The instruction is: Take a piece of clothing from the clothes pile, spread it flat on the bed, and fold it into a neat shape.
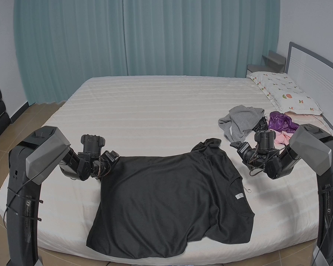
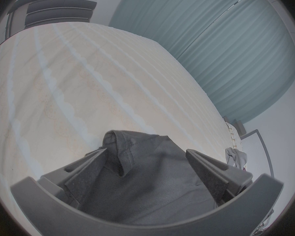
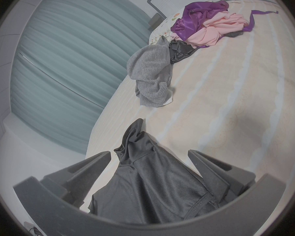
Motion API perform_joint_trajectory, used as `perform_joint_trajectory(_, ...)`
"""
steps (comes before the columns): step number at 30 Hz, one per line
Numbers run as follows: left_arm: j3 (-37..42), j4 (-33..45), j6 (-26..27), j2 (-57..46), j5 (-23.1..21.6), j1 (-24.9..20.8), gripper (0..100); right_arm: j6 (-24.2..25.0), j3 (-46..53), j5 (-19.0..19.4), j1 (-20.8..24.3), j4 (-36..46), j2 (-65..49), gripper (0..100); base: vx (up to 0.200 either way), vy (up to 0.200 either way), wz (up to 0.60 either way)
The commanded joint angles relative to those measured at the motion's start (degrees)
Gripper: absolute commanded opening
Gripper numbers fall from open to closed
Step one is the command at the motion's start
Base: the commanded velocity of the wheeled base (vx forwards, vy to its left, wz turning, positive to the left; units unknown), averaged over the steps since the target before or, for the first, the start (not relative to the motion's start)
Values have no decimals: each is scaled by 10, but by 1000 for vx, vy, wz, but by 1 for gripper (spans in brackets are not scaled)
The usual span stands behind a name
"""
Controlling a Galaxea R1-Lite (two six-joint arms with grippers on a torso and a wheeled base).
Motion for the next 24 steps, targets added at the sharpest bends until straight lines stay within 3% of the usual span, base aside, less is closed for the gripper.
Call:
perform_joint_trajectory(1, -14, 2, 0, 4, 5, 2, 100, 11, 8, 2, -1, -3, 2, 100, 0, 0, 0)
perform_joint_trajectory(4, -22, 5, 1, 13, 6, 2, 100, 21, 3, 4, 2, -2, 3, 100, 0, 0, 0)
perform_joint_trajectory(5, -22, 7, 1, 13, 7, 2, 0, 21, 3, 4, 3, -2, 3, 100, 0, 0, 0)
perform_joint_trajectory(24, -74, 5, -10, 23, 32, 23, 0, 18, 0, 2, 0, 2, 4, 100, 0, 0, 0)
